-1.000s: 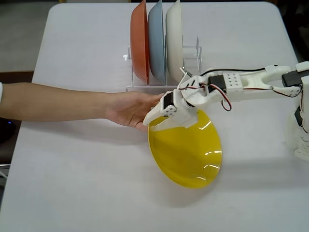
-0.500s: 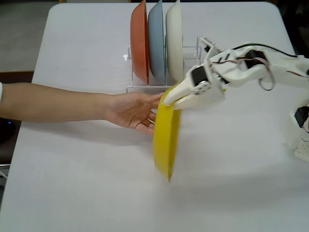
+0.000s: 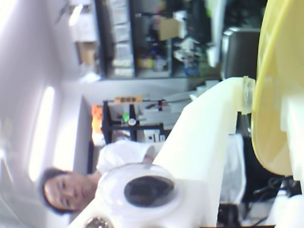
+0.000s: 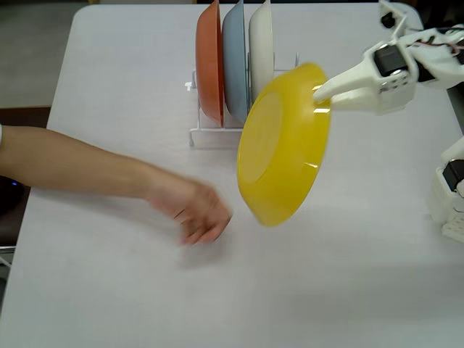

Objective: Can you put the plate away?

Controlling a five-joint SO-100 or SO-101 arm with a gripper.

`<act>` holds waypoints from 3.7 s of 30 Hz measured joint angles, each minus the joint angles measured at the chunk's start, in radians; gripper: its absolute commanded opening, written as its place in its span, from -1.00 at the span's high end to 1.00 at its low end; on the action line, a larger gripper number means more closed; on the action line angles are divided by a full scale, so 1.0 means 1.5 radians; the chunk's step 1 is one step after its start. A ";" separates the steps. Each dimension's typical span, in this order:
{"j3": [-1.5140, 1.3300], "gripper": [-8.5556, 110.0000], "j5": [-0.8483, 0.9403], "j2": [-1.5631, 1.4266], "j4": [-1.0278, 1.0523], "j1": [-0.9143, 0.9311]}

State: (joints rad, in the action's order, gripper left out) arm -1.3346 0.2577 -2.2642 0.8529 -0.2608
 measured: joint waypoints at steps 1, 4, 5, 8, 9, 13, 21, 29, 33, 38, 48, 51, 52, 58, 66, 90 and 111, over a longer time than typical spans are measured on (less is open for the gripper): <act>-0.004 0.86 0.016 -0.015 -0.004 0.004; -0.011 0.86 0.065 -0.056 -0.013 0.011; -0.015 0.86 0.080 -0.073 -0.018 0.012; -0.040 0.86 0.124 -0.125 -0.041 0.014; -0.046 0.86 0.137 -0.141 -0.047 0.014; -0.082 0.86 0.201 -0.208 -0.071 0.014; -0.173 0.86 0.217 -0.348 -0.040 0.044; -0.243 0.86 0.234 -0.396 0.009 0.154; -0.260 0.86 0.260 -0.395 0.022 0.211; -0.268 0.86 0.323 -0.377 0.036 0.240; -0.270 0.87 0.448 -0.306 0.092 0.221; -0.270 0.87 0.480 -0.297 0.094 0.222; -0.270 0.87 0.490 -0.291 0.094 0.223; -0.261 0.87 0.526 -0.272 0.094 0.250; -0.249 0.87 0.527 -0.235 0.052 0.297; -0.202 0.87 0.397 -0.045 -0.099 0.438; -0.096 0.87 0.324 0.193 -0.125 0.513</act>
State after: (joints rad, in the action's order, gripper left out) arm -1.4788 0.7440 -1.9742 0.6657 0.5093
